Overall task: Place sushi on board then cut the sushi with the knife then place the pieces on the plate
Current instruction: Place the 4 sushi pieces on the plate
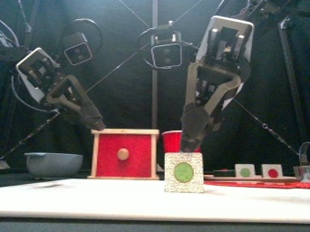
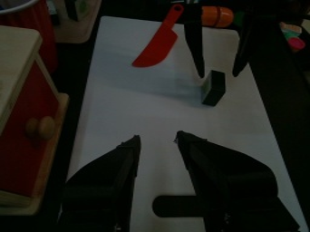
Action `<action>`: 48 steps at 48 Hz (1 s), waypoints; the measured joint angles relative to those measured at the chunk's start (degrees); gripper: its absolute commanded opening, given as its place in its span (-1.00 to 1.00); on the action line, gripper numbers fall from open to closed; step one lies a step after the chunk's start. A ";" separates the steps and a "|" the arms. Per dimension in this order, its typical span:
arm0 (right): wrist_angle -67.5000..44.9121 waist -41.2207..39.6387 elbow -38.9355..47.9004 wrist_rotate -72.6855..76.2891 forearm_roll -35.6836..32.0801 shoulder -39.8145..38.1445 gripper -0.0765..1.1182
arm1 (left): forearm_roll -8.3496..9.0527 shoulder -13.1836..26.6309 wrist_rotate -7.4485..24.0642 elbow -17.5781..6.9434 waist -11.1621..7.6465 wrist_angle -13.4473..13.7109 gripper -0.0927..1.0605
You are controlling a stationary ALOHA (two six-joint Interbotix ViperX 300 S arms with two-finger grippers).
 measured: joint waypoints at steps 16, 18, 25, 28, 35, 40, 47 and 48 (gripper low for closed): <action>1.49 -0.18 -2.99 0.00 -1.05 4.39 0.44 | 0.00 -0.09 0.00 0.09 0.00 0.09 0.51; 1.67 -0.18 -3.16 0.00 -1.14 4.66 0.39 | 0.00 0.00 0.00 0.09 0.00 0.09 0.51; 1.93 -0.18 -3.34 0.00 -1.32 4.92 0.11 | 0.00 0.00 0.09 0.18 0.00 0.09 0.51; 1.93 -0.18 -3.43 0.00 -1.32 4.92 0.05 | 0.00 0.00 0.09 0.18 0.00 0.09 0.51; 2.90 -0.44 -2.99 0.00 -1.32 4.31 0.08 | 0.00 0.00 0.09 0.18 0.00 0.09 0.51; 4.48 -1.76 -1.14 -0.09 -1.85 1.49 0.08 | 0.00 0.00 0.00 0.18 0.00 0.09 0.51; 5.10 -5.54 2.72 0.09 -2.11 -5.45 0.08 | 0.00 0.00 0.09 0.18 -0.09 0.09 0.51; 5.10 -6.15 3.60 0.00 -2.20 -6.68 0.08 | 0.00 0.00 0.09 0.18 -0.09 0.09 0.51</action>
